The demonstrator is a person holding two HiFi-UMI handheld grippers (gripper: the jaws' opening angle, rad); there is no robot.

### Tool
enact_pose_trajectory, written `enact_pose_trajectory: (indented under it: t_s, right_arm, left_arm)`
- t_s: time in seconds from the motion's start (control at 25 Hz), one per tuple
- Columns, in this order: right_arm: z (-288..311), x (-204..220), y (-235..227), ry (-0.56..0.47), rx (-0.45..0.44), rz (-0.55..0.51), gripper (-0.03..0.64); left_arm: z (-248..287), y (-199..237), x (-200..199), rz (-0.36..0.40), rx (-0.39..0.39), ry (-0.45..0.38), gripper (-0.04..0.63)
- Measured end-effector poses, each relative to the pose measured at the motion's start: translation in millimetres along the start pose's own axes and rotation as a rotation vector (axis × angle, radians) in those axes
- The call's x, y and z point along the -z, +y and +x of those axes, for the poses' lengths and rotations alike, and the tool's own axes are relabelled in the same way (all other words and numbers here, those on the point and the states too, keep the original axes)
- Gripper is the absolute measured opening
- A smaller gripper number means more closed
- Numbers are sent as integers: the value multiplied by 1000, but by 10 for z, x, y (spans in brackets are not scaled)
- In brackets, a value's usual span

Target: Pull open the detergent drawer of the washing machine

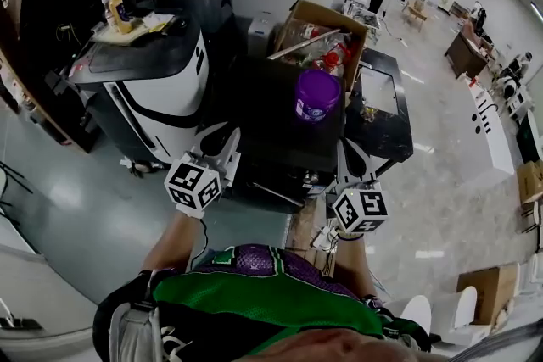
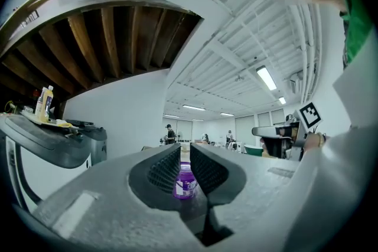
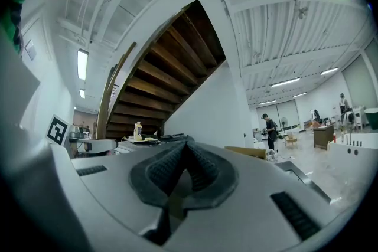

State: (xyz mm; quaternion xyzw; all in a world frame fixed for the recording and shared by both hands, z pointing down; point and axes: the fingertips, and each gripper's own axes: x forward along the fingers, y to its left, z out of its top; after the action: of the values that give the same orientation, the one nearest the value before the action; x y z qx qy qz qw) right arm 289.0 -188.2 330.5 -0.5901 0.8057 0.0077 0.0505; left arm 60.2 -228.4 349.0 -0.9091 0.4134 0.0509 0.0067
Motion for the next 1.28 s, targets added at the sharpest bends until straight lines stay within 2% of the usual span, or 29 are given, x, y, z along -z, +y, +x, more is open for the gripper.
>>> enact_pose_trajectory:
  t_s: [0.12, 0.32, 0.68, 1.28]
  right_arm:
    - [98, -5, 121, -2, -40, 1, 2]
    - [287, -15, 347, -1, -102, -4, 2]
    - [459, 54, 668, 14, -169, -11, 2]
    - [552, 88, 910, 20, -222, -8, 2]
  left_arm:
    - [-74, 27, 16, -9, -5, 9, 38]
    - [-257, 108, -37, 46, -37, 9, 28]
    - [-597, 301, -112, 94, -121, 13, 18]
    - [-791, 432, -122, 80, -154, 20, 18]
